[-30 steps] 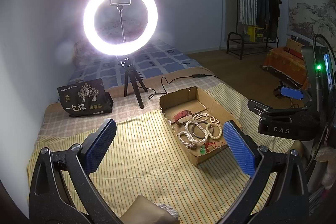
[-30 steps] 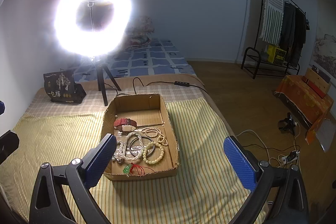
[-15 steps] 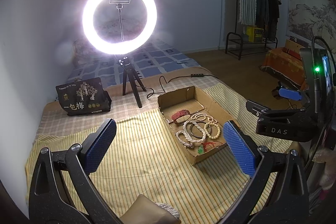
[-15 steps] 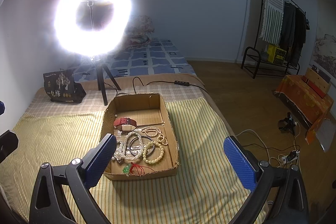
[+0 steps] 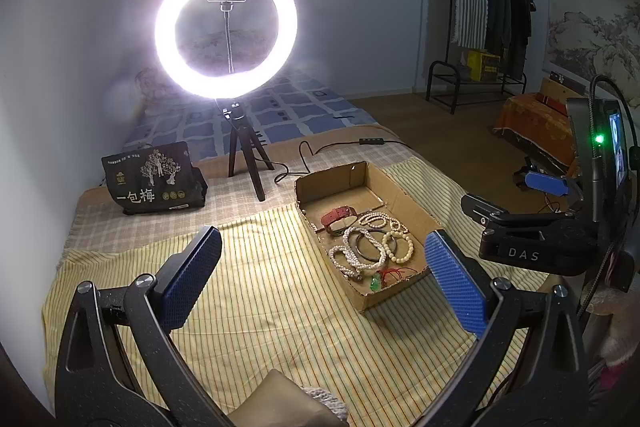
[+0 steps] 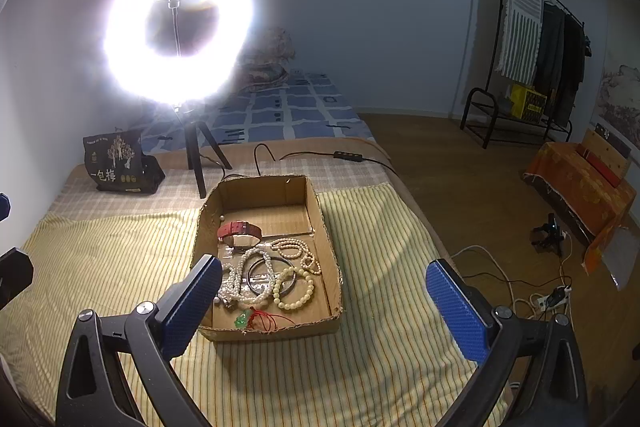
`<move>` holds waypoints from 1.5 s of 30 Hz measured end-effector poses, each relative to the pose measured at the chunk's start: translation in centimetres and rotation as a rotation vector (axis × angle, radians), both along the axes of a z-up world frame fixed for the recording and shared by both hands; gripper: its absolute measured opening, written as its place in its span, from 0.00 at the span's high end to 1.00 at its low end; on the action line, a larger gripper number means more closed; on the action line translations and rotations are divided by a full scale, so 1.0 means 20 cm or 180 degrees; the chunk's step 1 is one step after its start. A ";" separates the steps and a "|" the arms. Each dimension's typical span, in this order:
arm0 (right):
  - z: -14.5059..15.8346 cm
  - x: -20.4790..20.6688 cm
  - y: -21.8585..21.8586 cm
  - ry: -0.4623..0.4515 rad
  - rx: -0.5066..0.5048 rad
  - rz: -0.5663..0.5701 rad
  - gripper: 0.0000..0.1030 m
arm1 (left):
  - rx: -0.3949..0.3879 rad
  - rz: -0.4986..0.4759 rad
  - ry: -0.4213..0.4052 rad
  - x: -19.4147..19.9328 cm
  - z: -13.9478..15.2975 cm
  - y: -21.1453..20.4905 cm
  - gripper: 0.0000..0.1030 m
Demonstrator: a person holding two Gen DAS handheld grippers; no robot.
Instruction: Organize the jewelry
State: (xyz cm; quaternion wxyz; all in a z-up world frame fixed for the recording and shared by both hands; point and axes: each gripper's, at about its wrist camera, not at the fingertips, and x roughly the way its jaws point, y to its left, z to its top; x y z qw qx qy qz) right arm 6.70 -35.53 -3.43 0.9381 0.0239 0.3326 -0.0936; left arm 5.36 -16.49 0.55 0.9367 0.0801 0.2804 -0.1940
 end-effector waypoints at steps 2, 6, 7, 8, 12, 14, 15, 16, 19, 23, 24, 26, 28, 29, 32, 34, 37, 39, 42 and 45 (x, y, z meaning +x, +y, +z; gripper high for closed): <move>-0.01 0.00 0.00 0.0004 -0.0004 0.0007 0.00 | 0.0000 0.0006 -0.0001 0.00 0.00 0.00 0.00; -0.01 0.00 0.01 0.0022 -0.0003 0.0017 0.00 | 0.0004 0.0006 -0.0037 -0.01 0.00 0.00 0.00; -0.01 0.00 0.01 0.0028 0.0002 0.0017 0.00 | 0.0014 0.0011 -0.0060 -0.02 0.01 -0.01 0.00; -0.01 0.01 0.01 0.0036 0.0009 0.0020 0.00 | 0.0021 0.0013 -0.0066 -0.01 0.01 0.00 0.00; -0.02 0.01 0.00 0.0050 0.0015 0.0017 0.00 | 0.0023 0.0042 -0.0064 -0.01 0.01 0.00 0.00; -0.01 0.01 0.00 0.0047 0.0022 0.0011 0.00 | 0.0026 0.0076 -0.0037 0.00 0.01 0.00 0.00; -0.01 0.01 0.00 0.0048 0.0025 0.0011 0.00 | 0.0014 0.0086 -0.0018 0.01 0.01 0.01 0.00; -0.01 0.01 0.00 0.0048 0.0026 0.0011 0.00 | 0.0005 0.0088 -0.0004 0.00 0.01 0.01 0.00; -0.01 0.01 -0.01 0.0053 0.0022 0.0015 0.00 | 0.0004 0.0103 0.0008 0.01 0.01 0.01 0.00; -0.01 0.01 -0.01 0.0055 0.0019 0.0016 0.00 | 0.0021 0.0093 0.0015 0.01 0.00 0.01 0.00; -0.01 0.01 -0.01 0.0054 0.0021 0.0015 0.00 | 0.0028 0.0094 0.0011 0.01 0.00 0.01 0.00; -0.01 0.01 -0.01 0.0056 0.0021 0.0016 0.00 | -0.0004 0.0087 0.0033 0.01 0.01 0.01 0.00; -0.01 0.01 -0.01 0.0058 0.0018 0.0016 0.00 | -0.0048 0.0081 0.0066 0.02 0.01 0.01 0.00; -0.01 0.01 0.00 0.0058 0.0019 0.0013 0.00 | -0.0067 0.0085 0.0077 0.02 0.00 0.01 0.00; -0.02 0.01 -0.01 0.0070 0.0014 0.0020 0.00 | -0.0076 0.0101 0.0084 0.02 0.01 0.02 0.00; -0.02 0.01 0.00 0.0066 0.0015 0.0020 0.00 | -0.0075 0.0106 0.0093 0.02 0.00 0.01 0.00; -0.02 0.01 0.00 0.0062 0.0016 0.0018 0.00 | -0.0068 0.0107 0.0094 0.02 0.01 0.01 0.00; -0.02 0.01 0.00 0.0063 0.0014 0.0021 0.00 | -0.0073 0.0114 0.0090 0.02 0.00 0.01 0.00; -0.02 0.01 0.00 0.0069 0.0016 0.0019 0.00 | -0.0073 0.0110 0.0091 0.02 0.00 0.02 0.00; -0.02 0.01 0.00 0.0067 0.0016 0.0019 0.00 | -0.0070 0.0105 0.0087 0.02 0.00 0.01 0.00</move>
